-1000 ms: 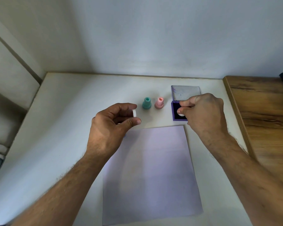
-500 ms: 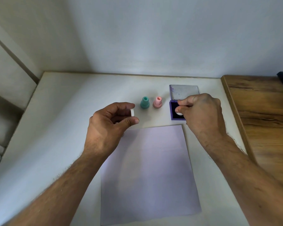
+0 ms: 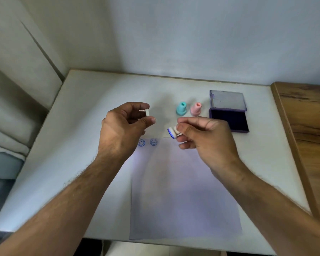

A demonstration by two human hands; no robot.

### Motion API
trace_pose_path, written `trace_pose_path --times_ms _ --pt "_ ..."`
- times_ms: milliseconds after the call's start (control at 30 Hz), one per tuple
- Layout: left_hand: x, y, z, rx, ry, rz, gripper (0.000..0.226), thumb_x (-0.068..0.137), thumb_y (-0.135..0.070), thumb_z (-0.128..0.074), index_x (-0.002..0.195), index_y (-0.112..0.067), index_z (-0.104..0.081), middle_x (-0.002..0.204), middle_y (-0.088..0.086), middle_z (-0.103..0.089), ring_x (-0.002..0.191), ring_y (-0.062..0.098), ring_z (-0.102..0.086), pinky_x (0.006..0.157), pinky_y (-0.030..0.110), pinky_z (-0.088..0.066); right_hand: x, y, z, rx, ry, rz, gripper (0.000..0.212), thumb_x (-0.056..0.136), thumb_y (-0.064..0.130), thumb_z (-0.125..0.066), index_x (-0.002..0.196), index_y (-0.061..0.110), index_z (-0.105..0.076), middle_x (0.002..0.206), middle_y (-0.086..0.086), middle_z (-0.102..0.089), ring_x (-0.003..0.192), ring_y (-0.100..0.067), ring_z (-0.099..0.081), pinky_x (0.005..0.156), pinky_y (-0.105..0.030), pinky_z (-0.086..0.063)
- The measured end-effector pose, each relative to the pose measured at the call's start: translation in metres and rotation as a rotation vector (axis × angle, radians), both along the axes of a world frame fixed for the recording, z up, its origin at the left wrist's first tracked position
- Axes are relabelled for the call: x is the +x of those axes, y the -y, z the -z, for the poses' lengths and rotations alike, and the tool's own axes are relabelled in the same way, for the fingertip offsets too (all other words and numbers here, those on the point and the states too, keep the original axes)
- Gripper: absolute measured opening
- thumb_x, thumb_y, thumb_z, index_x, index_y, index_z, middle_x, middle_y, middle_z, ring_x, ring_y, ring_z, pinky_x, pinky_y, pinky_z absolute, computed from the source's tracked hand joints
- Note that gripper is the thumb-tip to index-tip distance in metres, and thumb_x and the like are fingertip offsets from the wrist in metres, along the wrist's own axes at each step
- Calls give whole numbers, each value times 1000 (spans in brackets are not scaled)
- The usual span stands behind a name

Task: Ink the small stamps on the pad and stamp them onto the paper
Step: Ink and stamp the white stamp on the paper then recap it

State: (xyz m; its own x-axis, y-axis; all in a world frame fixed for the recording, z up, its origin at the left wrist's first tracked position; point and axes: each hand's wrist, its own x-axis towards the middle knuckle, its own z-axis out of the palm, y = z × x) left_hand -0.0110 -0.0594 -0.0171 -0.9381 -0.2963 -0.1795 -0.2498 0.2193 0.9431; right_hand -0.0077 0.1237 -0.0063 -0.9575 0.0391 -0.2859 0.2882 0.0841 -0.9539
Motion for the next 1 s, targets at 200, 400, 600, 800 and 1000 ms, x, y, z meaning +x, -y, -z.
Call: trace_pose_path --times_ms 200,400,600,800,1000 --pt "5 10 4 -96 82 53 21 78 -30 -79 97 -35 -72 85 -12 -73 75 12 -70 66 27 -53 6 11 13 223 -112 -40 19 80 18 -77 99 17 -76 81 4 -75 71 -11 -72 66 -18 -57" --pt "9 16 8 -137 175 70 21 77 -32 -79 98 -34 -72 86 -12 -73 76 7 -69 65 20 -49 12 18 18 454 -274 -114 27 76 29 -81 101 21 -76 86 14 -74 79 6 -67 72 -3 -48" --pt "9 16 6 -141 198 72 23 77 -33 -79 98 -33 -72 86 -12 -73 75 7 -68 60 18 -46 13 20 22 555 -341 -169 30 78 30 -79 106 22 -74 90 13 -71 79 9 -65 72 2 -44" --pt "7 19 6 -136 221 88 23 76 -37 -79 98 -33 -71 88 -10 -74 77 10 -69 63 22 -47 11 20 24 586 -359 -177 29 78 30 -79 105 23 -75 88 13 -72 77 1 -68 71 0 -47" --pt "3 19 4 -131 241 108 23 78 -37 -78 99 -32 -70 89 -9 -73 76 12 -69 62 22 -47 12 21 26 596 -365 -182 28 76 32 -80 103 25 -75 90 10 -75 78 -1 -69 75 -10 -54"
